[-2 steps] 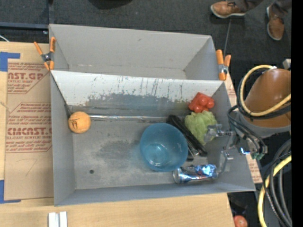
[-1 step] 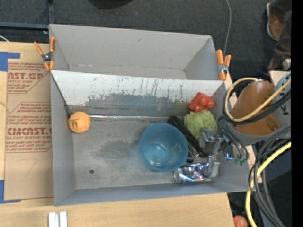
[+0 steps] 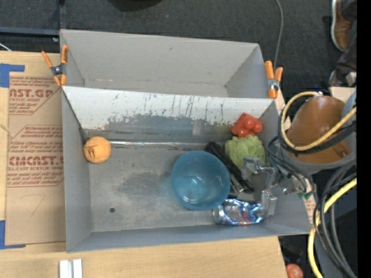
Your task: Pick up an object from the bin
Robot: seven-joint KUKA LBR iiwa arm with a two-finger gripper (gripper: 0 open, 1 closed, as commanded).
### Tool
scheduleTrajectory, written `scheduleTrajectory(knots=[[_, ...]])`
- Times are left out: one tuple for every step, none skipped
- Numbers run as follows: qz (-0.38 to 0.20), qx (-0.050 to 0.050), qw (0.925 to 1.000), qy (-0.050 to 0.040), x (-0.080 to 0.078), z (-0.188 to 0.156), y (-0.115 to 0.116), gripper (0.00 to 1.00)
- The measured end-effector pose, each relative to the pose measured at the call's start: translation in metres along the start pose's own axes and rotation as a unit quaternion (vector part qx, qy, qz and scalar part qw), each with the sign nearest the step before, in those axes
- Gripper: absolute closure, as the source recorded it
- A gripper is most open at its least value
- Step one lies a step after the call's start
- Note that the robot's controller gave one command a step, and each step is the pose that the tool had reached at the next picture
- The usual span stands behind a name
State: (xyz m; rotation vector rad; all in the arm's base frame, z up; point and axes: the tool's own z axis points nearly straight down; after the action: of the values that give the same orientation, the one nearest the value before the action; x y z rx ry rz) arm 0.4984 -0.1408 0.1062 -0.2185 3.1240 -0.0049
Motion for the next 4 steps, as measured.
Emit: scheduleTrajectory(knots=[[0.155,-0.003,0.9879,-0.0026,-0.009,0.031,0.012,0.00],[0.028,-0.002,0.9996,-0.0092,-0.005,0.027,-0.006,1.00],[0.028,-0.002,0.9996,-0.0092,-0.005,0.027,-0.006,1.00],[-0.043,-0.002,0.9990,-0.0109,0.006,-0.120,-0.014,1.00]])
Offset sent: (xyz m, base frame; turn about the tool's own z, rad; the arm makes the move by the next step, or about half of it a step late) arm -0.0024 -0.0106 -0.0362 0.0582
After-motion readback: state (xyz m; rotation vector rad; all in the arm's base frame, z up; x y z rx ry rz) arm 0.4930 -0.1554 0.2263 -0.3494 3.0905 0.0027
